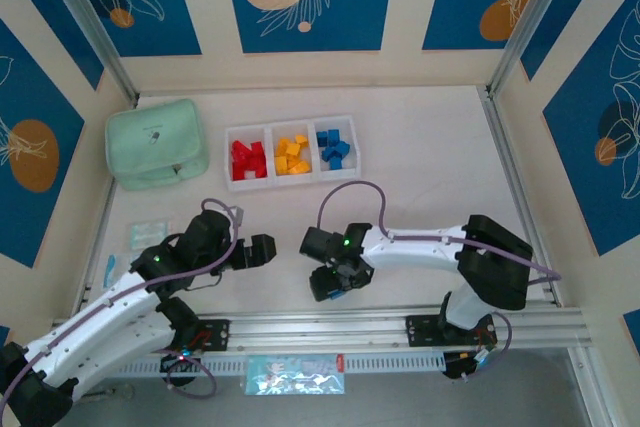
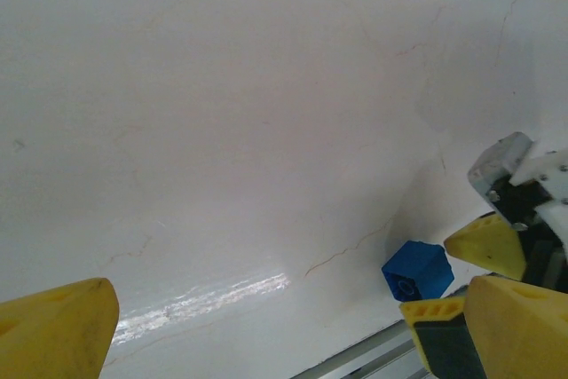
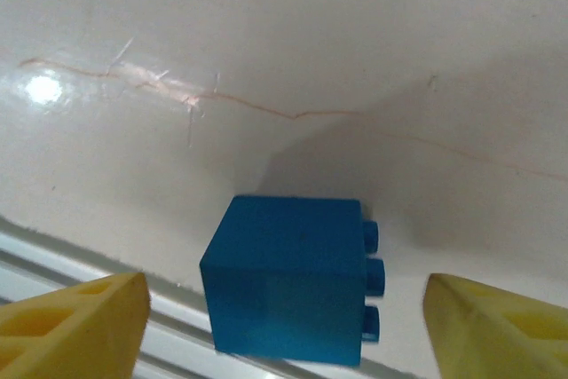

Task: Sort the legos into containers by color
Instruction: Pick up the lego from the bottom-center of the table.

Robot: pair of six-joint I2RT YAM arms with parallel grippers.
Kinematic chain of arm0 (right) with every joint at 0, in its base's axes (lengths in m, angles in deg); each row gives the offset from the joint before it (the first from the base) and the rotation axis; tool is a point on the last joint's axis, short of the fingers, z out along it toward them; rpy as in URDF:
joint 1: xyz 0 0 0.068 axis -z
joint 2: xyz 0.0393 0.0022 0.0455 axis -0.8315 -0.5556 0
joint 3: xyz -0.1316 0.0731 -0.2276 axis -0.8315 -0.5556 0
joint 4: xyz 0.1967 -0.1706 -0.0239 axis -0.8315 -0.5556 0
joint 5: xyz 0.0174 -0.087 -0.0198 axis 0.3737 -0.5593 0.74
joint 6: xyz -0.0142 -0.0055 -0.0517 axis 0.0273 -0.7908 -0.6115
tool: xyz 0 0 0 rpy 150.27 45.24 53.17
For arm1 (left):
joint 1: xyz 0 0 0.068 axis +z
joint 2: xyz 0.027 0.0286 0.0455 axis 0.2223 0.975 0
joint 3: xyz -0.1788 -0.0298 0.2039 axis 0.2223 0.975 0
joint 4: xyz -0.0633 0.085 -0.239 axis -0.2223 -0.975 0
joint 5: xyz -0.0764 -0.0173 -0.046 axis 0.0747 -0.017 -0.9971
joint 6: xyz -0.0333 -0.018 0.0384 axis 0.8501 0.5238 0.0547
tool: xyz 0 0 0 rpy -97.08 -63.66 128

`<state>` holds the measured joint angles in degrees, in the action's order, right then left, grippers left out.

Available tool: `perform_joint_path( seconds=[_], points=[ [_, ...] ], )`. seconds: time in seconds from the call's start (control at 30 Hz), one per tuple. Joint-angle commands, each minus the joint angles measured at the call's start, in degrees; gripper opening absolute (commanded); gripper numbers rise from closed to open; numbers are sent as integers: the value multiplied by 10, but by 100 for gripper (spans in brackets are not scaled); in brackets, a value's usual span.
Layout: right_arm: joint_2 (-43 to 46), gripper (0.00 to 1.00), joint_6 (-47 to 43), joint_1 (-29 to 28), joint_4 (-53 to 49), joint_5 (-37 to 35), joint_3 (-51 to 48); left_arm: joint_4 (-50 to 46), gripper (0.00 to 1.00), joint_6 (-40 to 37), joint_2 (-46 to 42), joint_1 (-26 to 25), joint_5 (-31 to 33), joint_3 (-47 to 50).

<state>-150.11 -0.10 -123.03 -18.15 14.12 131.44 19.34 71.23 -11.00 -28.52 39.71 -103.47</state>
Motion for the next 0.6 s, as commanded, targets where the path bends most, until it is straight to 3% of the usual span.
perform_joint_path(
  seconds=[0.0, 0.37, 0.57],
  points=[
    [-14, 72, 3, -2, 2, 0, 2, 4, 99, 6, 3, 4, -6, 4],
    [-11, 43, -1, 11, -6, -21, 9, 16, 99, 6, 16, 5, -1, -4],
    [26, 38, -22, 29, -43, -41, 38, 19, 99, -5, 32, 5, 0, -27]
  ],
)
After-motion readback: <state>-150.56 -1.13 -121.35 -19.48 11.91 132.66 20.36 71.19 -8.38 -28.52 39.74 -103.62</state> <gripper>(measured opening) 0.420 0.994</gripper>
